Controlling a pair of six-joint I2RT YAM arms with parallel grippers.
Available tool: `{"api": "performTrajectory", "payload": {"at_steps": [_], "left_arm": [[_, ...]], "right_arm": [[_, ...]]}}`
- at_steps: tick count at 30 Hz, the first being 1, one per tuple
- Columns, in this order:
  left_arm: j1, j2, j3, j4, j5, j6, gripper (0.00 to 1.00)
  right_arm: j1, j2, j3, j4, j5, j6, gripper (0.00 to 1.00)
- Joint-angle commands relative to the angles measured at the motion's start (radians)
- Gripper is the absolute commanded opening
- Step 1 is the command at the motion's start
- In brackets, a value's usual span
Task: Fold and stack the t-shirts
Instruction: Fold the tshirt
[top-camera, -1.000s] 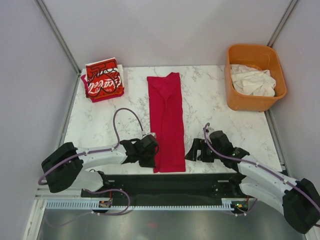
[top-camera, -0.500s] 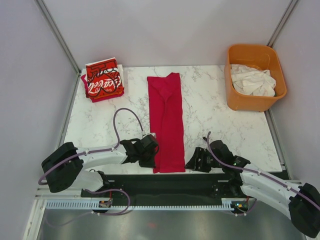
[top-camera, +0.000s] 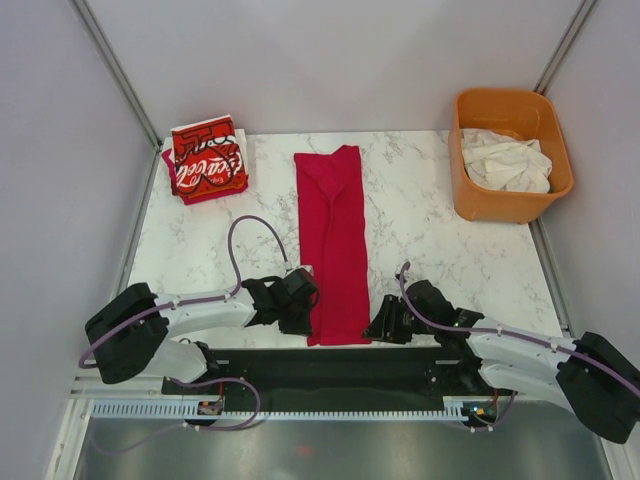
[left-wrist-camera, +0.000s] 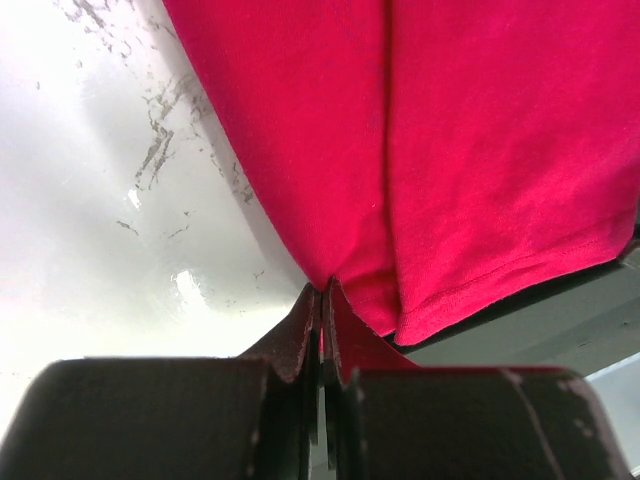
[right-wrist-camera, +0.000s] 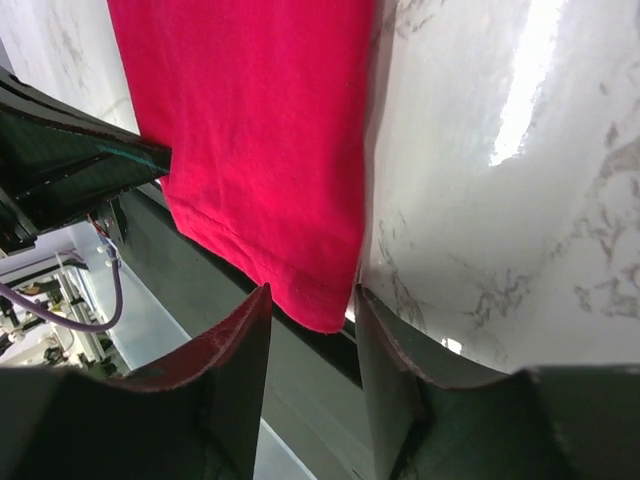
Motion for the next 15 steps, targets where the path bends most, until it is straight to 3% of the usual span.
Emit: {"api": "performTrajectory", "payload": {"at_steps": [1, 2, 3, 5, 6, 15], "left_arm": [[-0.002, 0.026, -0.048, -0.039, -0.047, 0.005, 0.02], [-0.002, 0.023, -0.048, -0.039, -0.047, 0.005, 0.02], [-0.002, 0.018, -0.048, -0.039, -0.047, 0.005, 0.02], [-0.002, 0.007, -0.051, -0.039, -0.047, 0.005, 0.02], [-0.002, -0.005, -0.054, -0.039, -0.047, 0.005, 0.02], [-0.063, -0.085, -0.097, -0.039, -0.047, 0.005, 0.02]], "right_arm": [[0.014, 0.079, -0.028, 0.035, 0.067, -0.008, 0.44], [0.013, 0.090, -0.028, 0.047, 0.067, -0.016, 0.41], [0.013, 0.104, -0.027, 0.047, 0.067, -0.022, 0.30], [0.013, 0.102, -0.018, 0.034, 0.069, -0.031, 0.18], [0.013, 0.087, -0.013, 0.023, 0.076, -0.033, 0.00], [0.048, -0.074, 0.077, -0.224, 0.138, -0.070, 0.00]]}}
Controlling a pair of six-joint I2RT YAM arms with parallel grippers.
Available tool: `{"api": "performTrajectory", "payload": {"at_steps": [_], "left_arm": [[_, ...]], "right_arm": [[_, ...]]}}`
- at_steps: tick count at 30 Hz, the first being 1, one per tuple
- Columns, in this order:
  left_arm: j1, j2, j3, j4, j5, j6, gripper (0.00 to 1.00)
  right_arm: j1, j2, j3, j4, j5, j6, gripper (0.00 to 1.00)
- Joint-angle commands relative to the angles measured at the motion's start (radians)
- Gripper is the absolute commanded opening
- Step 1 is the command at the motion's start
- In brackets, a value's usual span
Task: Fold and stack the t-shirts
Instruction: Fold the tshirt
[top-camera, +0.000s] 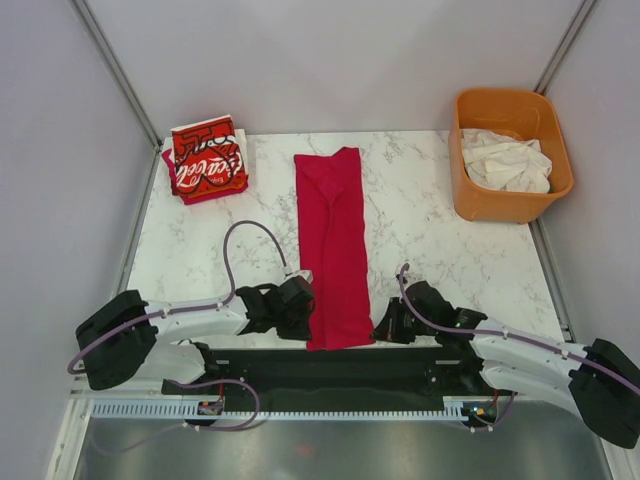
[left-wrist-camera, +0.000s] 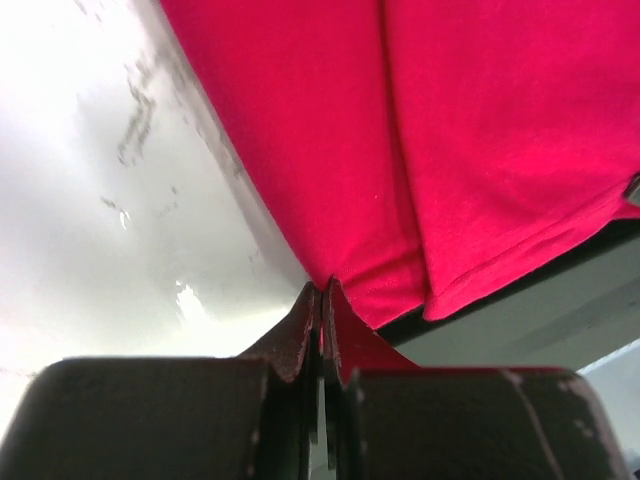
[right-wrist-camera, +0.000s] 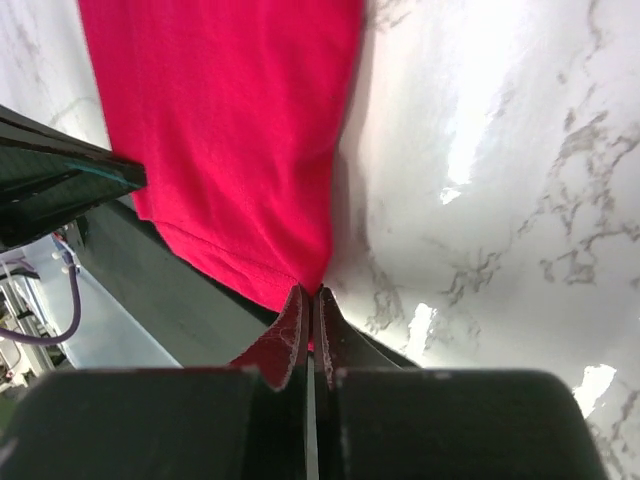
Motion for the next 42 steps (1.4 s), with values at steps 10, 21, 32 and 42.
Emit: {"api": "performTrajectory", "payload": {"at_steps": [10, 21, 32, 42], "left_arm": [[-0.032, -0.175, 0.135, -0.181, -0.050, -0.081, 0.02], [0.139, -0.136, 0.387, -0.298, -0.066, -0.036, 0.02], [0.373, 0.076, 0.591, -0.289, -0.002, 0.298, 0.02], [0.485, 0.337, 0.781, -0.249, 0.071, 0.369, 0.02]], "right_arm": [[0.013, -0.020, 0.348, -0.317, 0.186, -0.131, 0.00], [-0.031, 0.159, 0.660, -0.351, 0.320, -0.233, 0.00], [-0.199, 0.343, 0.875, -0.348, 0.312, -0.377, 0.00], [-0.252, 0.621, 1.024, -0.301, 0.279, -0.406, 0.00]]}}
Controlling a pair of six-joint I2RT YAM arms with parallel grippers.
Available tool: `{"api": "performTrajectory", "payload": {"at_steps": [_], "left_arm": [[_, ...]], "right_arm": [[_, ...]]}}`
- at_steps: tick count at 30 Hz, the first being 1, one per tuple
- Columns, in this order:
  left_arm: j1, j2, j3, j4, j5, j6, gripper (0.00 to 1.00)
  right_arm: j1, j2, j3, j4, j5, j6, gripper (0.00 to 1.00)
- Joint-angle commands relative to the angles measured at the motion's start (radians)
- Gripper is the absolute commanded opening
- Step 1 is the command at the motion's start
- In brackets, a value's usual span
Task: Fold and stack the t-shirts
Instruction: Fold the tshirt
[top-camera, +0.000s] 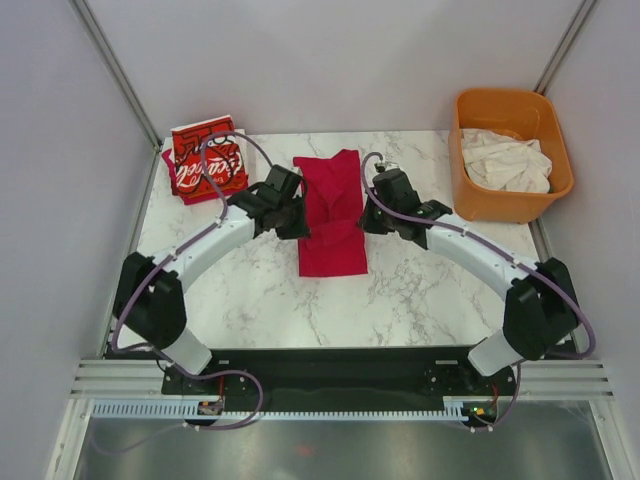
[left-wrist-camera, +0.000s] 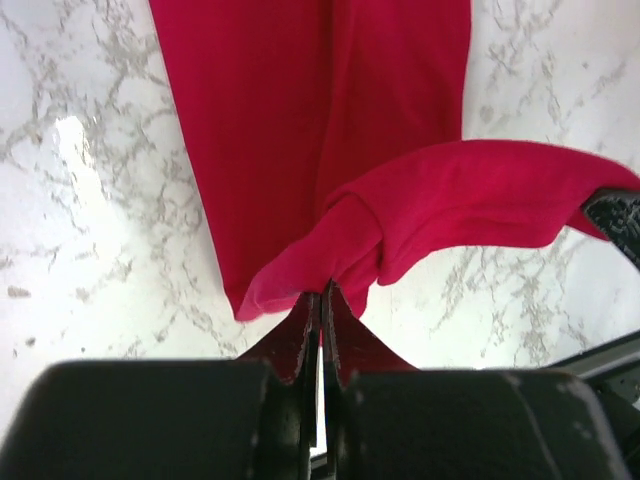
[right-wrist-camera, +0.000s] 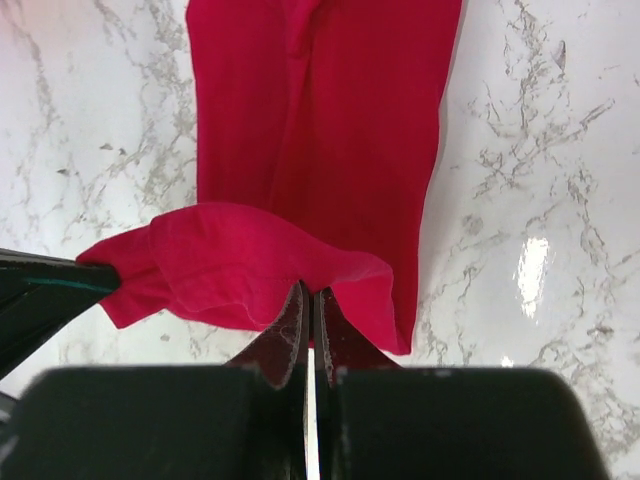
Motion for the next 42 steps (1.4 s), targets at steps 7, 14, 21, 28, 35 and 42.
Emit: {"api": "performTrajectory", "payload": {"at_steps": [7, 14, 21, 28, 35, 42], "left_arm": [[0.089, 0.270, 0.171, 0.069, 0.039, 0.108, 0.02], [0.188, 0.491, 0.359, 0.080, 0.077, 0.142, 0.53], [0.300, 0.418, 0.432, 0.071, 0.069, 0.145, 0.98], [0.242, 0.113, 0.107, 0.120, 0.107, 0.137, 0.56], [0.098, 0.037, -0.228, 0.406, 0.161, 0.004, 0.28], [0.063, 0.161, -0.234, 0.488, 0.184, -0.041, 0.21]], "right_arm": [[-0.043, 0.217, 0.172, 0.048, 0.020, -0.043, 0.00], [-0.100, 0.442, 0.342, 0.026, 0.104, -0.043, 0.98], [-0.126, 0.396, 0.462, -0.031, 0.175, -0.088, 0.98], [-0.019, 0.258, 0.214, 0.058, -0.041, -0.079, 0.73], [0.048, 0.330, 0.117, 0.128, -0.115, -0.043, 0.18], [0.065, 0.453, 0.184, 0.128, -0.114, -0.048, 0.12]]}}
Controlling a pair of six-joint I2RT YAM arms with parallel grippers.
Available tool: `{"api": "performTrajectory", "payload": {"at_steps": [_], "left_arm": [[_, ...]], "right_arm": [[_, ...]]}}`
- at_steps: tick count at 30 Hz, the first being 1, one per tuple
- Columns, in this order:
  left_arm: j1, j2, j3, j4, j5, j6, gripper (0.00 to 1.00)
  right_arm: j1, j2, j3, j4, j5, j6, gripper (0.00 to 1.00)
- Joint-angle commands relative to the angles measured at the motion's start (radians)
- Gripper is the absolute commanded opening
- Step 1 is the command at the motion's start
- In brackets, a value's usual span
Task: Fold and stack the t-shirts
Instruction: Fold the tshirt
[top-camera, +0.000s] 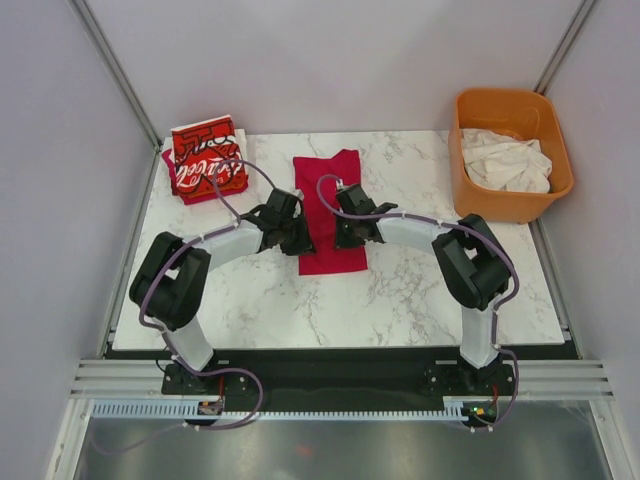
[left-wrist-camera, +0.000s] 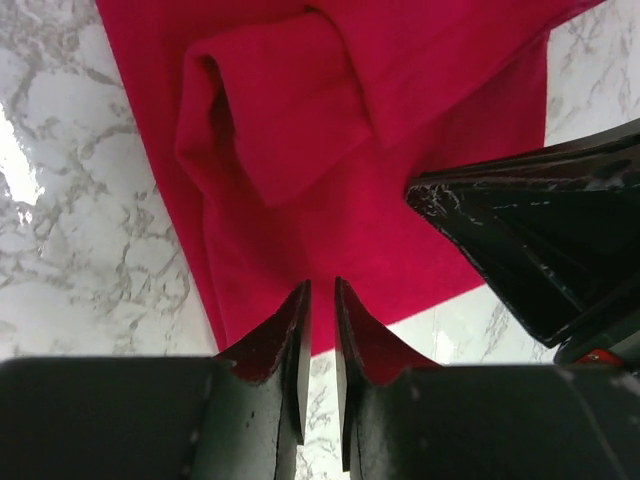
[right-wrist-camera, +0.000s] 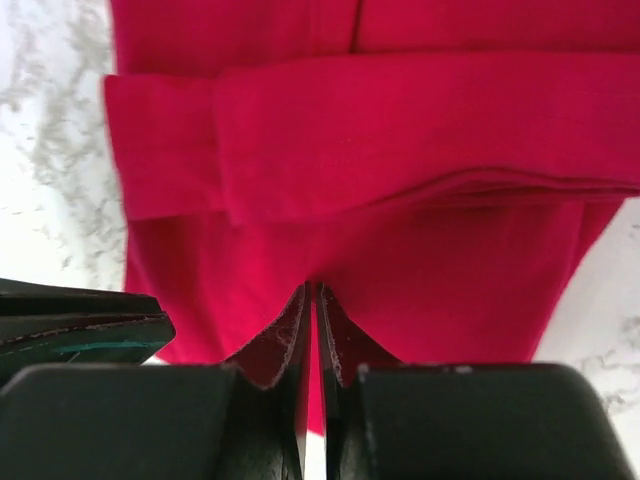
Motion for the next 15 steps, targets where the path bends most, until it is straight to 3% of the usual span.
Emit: {"api": "performTrajectory", "payload": {"at_steps": [1, 15], "left_arm": [[-0.006, 0.031, 0.007, 0.117, 0.023, -0.052, 0.21], [-0.018, 0.090, -0.002, 0.120, 0.036, -0.043, 0.17]], "right_arm": [[0.006, 0.041, 0.063, 0.035, -0.008, 0.001, 0.12], [-0.054, 0.167, 0.305, -0.028, 0.014, -0.059, 0.11]]}}
